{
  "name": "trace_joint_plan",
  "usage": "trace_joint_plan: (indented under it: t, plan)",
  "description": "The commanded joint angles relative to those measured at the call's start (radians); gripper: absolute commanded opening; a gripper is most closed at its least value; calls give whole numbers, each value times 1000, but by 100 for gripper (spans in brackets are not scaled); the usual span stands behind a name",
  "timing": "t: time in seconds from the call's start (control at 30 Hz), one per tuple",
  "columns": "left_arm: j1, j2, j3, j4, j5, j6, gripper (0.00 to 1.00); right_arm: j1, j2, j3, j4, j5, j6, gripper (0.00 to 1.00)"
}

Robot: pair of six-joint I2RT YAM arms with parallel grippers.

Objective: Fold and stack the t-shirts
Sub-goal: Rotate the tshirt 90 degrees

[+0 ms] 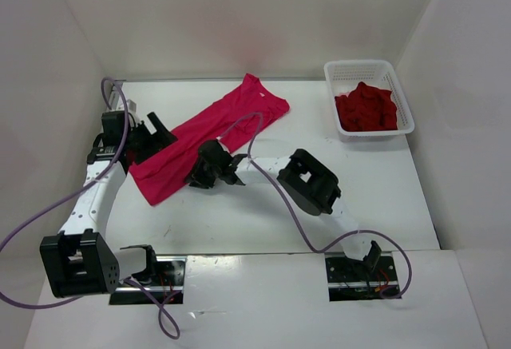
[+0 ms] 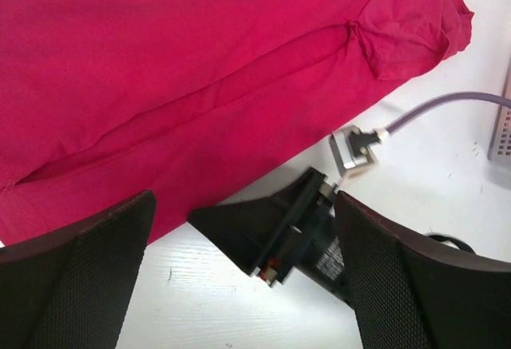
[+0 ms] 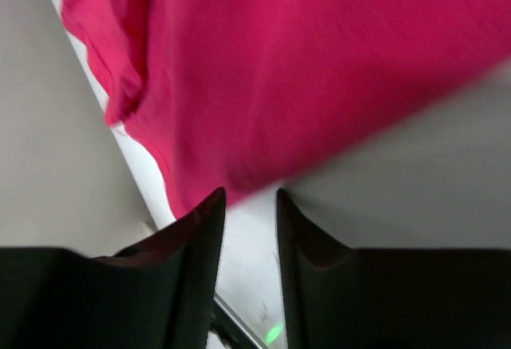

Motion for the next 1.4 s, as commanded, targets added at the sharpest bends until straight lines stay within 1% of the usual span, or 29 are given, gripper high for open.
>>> trace_joint_plan:
  t: [0.0,0.03,0.1,0.17,0.2,0.27,0.3,0.33,0.37,0.4,0.47,0.5,0.53,0.57,0.6,0.67,0.7,0.77,0.8,0.83,0.87,0.97,1.07,1.13,1.17,1.2,1.23,1.3,1.37]
  plan:
    - [2,-8,-5,33,32,1,98,8,102,83,-50,58,77,33]
    - [2,-8,-5,33,32,1,92,8,102,105,-60,58,77,30]
    - [2,-8,-14,33,32,1,87,8,102,105,-69,90,77,23]
    - [2,-8,-14,42,32,1,84,8,102,96,-69,90,77,23]
    - [2,-8,-14,42,44,1,79,-4,102,112,-84,90,68,17]
    - [2,-8,-14,42,55,1,73,-4,102,126,-104,78,40,7]
    - [2,1,-14,42,55,1,70,-4,102,126,-118,78,26,1]
    - [2,1,-14,42,55,1,63,-4,73,99,-118,69,14,0]
    - [2,10,-14,42,55,12,60,-4,49,67,-118,69,-13,0]
    - [2,10,-14,51,55,21,56,-4,20,-19,-88,52,-29,0]
    - [-12,33,10,51,44,33,47,-4,-95,-125,-66,41,-88,0]
    - [-33,42,19,51,35,44,45,-15,-135,-238,-37,26,-115,0]
    - [-33,55,28,51,23,44,44,-15,-171,-289,-37,-20,-138,0]
    - [-47,76,29,60,22,44,44,-27,-233,-338,-37,-48,-162,0]
    - [-47,88,39,77,22,44,44,-38,-261,-428,-47,-74,-210,0]
    - [-75,131,62,97,22,44,44,-38,-357,-522,-73,-100,-247,0]
    - [-84,151,74,112,22,35,45,-38,-390,-611,-96,-111,-271,0]
    - [-118,219,117,129,22,35,48,-47,-485,-683,-110,-120,-282,0]
    - [-131,245,137,140,12,35,50,-56,-514,-751,-110,-120,-282,0]
    - [-147,303,159,140,3,44,52,-73,-543,-775,-133,-131,-282,0]
    - [-174,335,203,151,2,44,58,-85,-598,-815,-144,-140,-293,0]
    - [-225,466,274,160,-17,55,70,-128,-660,-855,-220,-140,-323,0]
    - [-260,599,377,175,-17,64,74,-179,-770,-906,-296,-111,-334,0]
    - [-274,691,456,184,-30,64,74,-229,-870,-927,-331,-85,-334,0]
    - [-274,720,479,185,-45,64,75,-248,-904,-952,-340,-85,-334,2]
    - [-283,746,501,185,-45,64,75,-264,-935,-961,-352,-85,-334,12]
    - [-283,806,525,185,-54,64,75,-281,-979,-961,-353,-85,-343,20]
    - [-283,866,602,185,-63,64,75,-321,-1005,-972,-385,-97,-368,34]
    - [-283,949,654,185,-53,64,75,-331,-1005,-952,-394,-109,-397,36]
